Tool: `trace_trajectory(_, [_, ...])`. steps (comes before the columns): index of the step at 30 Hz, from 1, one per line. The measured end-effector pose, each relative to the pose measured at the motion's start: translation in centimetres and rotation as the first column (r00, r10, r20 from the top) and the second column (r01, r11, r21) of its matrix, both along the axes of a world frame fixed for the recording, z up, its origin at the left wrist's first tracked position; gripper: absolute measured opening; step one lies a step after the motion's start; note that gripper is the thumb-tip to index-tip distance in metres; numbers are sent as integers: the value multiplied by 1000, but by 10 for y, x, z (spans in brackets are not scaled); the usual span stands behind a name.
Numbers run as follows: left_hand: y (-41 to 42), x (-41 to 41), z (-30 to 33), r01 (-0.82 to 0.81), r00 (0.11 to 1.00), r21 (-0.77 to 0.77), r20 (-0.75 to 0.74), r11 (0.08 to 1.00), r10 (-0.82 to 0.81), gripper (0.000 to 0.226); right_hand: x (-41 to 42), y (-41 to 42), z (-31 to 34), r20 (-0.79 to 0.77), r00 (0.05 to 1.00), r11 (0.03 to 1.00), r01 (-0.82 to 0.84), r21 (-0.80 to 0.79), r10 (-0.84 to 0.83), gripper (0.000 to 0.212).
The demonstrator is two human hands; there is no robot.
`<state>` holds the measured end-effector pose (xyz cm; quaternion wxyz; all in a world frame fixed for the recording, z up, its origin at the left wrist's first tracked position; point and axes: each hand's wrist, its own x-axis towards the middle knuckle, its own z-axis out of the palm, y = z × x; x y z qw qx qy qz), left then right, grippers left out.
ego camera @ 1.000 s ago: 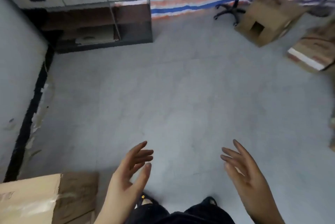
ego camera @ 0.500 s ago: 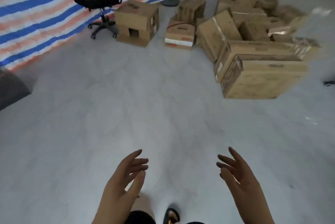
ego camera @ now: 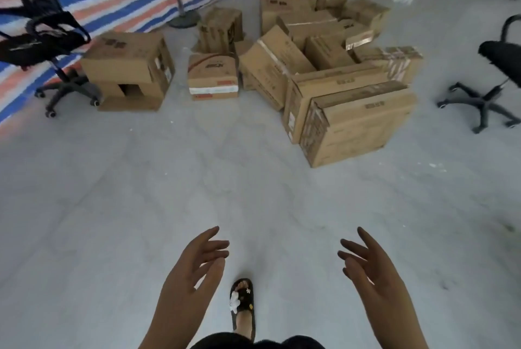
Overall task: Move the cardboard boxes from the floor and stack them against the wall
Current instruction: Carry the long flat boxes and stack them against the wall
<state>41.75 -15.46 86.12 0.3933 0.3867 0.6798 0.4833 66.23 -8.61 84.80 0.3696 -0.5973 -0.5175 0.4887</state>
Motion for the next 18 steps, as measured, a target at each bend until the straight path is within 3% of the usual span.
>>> trace_trajectory(7, [132, -34, 3, 120, 993, -24, 3, 993, -120, 51, -31, 96, -2, -31, 996, 996, 82, -36, -83, 51])
trace_trajectory(15, [292, -13, -7, 207, 978, -33, -29, 978, -208, 54, 4, 240, -11, -17, 982, 980, 189, -68, -190, 49])
trace_trajectory(18, [356, 11, -9, 207, 978, -11, -29, 978, -207, 43, 31, 305, -5, -1, 983, 982, 182, -56, -182, 48])
